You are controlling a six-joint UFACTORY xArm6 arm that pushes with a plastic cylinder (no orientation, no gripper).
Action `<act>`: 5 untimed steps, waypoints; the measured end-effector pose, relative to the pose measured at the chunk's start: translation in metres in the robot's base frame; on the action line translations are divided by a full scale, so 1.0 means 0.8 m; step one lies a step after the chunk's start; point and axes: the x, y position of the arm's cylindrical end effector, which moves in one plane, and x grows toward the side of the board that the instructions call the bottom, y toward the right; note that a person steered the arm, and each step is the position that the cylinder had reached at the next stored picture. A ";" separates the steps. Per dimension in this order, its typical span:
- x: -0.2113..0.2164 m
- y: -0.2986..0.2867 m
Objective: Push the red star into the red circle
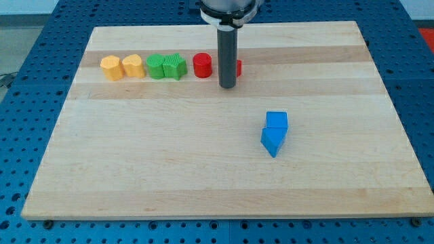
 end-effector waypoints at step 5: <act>-0.038 0.068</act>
